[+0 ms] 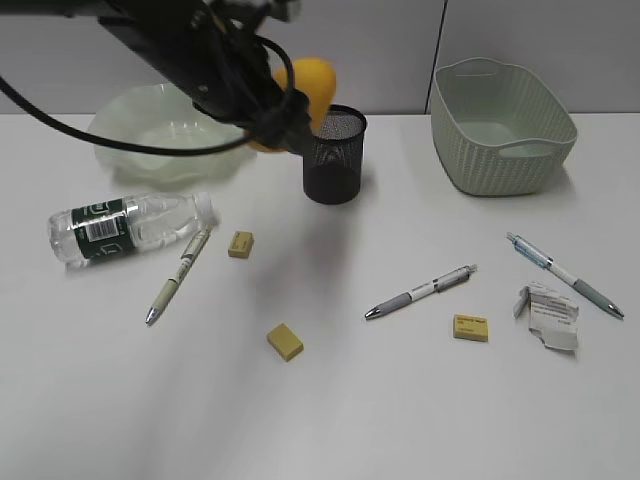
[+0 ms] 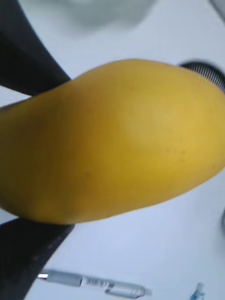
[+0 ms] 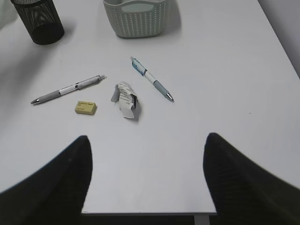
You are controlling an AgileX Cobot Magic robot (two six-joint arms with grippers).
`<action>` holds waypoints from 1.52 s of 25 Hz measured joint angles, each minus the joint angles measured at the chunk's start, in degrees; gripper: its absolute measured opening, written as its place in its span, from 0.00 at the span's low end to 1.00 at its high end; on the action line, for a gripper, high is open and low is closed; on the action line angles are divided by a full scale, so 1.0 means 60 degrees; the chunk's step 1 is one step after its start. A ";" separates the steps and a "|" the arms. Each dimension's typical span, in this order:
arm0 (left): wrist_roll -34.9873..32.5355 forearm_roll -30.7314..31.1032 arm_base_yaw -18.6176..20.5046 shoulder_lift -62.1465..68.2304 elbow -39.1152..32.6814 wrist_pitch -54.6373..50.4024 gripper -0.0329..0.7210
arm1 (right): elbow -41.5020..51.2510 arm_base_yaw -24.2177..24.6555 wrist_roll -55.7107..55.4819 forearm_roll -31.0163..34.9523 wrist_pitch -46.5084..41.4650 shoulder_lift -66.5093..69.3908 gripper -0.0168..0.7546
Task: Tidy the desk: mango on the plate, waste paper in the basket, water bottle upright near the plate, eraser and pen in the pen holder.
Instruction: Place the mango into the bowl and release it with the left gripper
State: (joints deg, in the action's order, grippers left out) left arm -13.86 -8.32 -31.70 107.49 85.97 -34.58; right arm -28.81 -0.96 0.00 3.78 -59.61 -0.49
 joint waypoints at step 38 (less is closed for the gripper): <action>0.0009 -0.0214 0.3532 0.3780 0.1123 0.4622 0.86 | 0.0000 0.0000 0.0000 0.0000 0.0000 0.0000 0.78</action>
State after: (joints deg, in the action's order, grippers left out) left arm -13.80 -9.61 -10.51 130.17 92.71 -6.85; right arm -28.81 -0.96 0.00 3.78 -59.61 -0.49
